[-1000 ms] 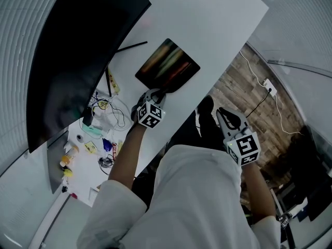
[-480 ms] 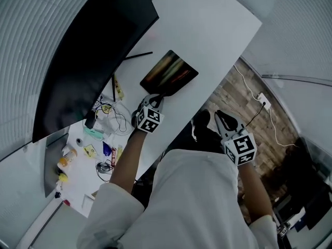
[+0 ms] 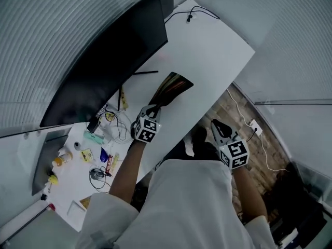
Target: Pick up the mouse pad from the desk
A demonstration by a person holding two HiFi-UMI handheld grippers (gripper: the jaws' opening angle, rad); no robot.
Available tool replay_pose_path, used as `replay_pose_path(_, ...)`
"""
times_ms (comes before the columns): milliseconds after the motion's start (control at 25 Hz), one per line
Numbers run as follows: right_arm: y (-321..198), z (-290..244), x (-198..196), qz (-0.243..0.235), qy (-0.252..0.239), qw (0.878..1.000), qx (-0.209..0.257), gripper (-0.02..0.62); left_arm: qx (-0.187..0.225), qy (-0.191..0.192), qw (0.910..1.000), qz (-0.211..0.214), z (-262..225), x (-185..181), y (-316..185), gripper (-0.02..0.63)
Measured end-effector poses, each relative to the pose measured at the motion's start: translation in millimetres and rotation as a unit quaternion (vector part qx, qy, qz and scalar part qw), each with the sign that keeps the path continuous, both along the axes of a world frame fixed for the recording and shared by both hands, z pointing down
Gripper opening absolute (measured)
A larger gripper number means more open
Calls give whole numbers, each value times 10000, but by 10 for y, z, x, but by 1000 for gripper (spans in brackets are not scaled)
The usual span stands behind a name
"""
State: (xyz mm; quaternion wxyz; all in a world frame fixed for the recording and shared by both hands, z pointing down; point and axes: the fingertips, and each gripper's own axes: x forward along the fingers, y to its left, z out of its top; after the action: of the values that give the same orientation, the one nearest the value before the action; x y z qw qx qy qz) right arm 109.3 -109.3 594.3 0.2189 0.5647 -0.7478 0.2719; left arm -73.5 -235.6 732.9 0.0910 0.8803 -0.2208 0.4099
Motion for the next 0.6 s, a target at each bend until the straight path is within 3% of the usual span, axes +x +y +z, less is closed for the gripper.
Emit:
replay_pose_path(360, -146, -137, 174, -597, -32, 9979, 248, 46, -59, 390, 9956, -846, -365, 4, 207, 40)
replay_pose_path(600, -239, -249, 427, -1049, -126, 9937, 374, 46, 32, 609, 9859, -1555, -729, 72, 463, 40)
